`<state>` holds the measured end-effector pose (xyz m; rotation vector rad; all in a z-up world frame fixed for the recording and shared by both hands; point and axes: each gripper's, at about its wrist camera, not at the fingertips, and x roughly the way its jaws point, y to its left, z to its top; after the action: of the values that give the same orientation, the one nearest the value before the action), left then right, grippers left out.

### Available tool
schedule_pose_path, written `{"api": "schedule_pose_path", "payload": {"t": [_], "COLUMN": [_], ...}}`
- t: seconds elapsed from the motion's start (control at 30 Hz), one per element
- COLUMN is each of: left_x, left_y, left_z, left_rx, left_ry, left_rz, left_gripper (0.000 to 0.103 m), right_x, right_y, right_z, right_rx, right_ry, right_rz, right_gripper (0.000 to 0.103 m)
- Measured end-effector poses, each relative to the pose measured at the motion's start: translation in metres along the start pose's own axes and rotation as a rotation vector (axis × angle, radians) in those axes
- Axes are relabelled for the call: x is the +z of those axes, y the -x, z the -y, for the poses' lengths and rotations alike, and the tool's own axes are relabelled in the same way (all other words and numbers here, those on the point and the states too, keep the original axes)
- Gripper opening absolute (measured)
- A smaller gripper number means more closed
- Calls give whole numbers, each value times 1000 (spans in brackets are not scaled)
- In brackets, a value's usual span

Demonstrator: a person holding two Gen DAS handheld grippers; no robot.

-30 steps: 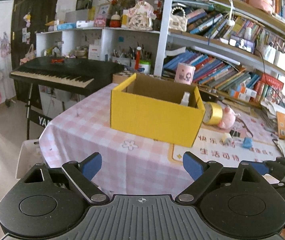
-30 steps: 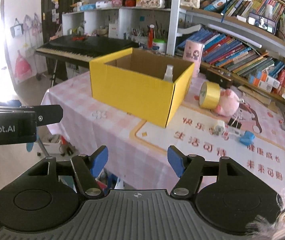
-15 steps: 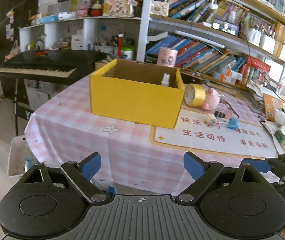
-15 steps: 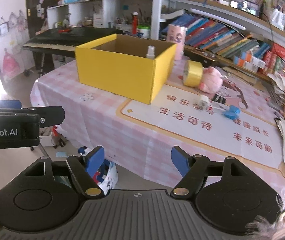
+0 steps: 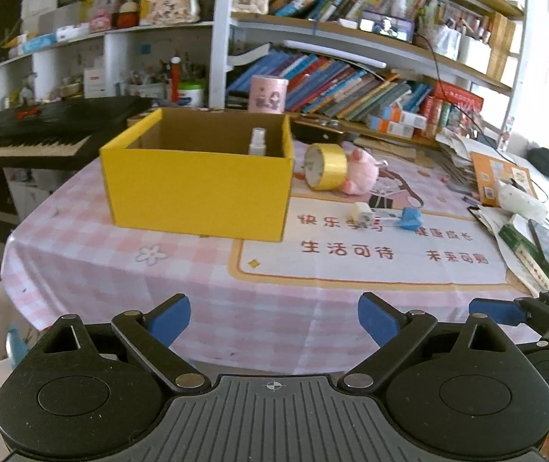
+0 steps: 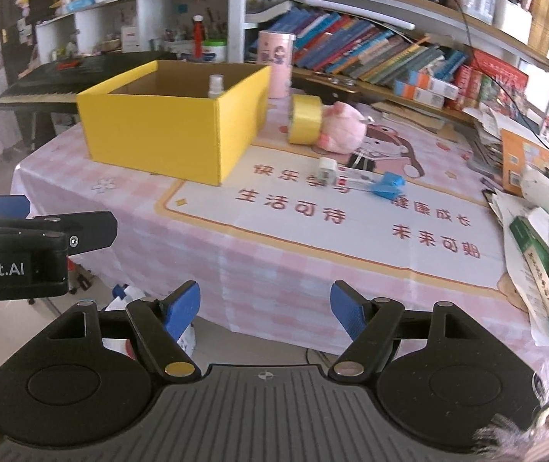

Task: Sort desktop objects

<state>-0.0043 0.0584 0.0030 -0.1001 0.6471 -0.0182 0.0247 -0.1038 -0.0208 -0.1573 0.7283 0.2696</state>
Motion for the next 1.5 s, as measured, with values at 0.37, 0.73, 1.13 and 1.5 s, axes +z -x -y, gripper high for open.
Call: {"api": "schedule_pose_path", "payload": {"t": [0.37,0.73,1.13,1.5], "left_x": [16,31,44,59], "left_y": [-31,-64,-102,-129], "left_z": [31,64,96,125], "left_rx": [-60,-89,-95,-83], "left_ry": [-35,-56,-60,-62], "left_rz": [-26,-60,-102,-118], "left_gripper": [96,96,96,96], "right_x": [7,16,28,43], "right_y": [-13,-31,-59,-80], "right_z": [38,78,120,157], "right_rx": [-58,-79,-77,-59], "right_ry": [-38,-62,-70,-67], "right_rz": [-22,-58,-102,-111], "right_gripper": [74,75,75,75]}}
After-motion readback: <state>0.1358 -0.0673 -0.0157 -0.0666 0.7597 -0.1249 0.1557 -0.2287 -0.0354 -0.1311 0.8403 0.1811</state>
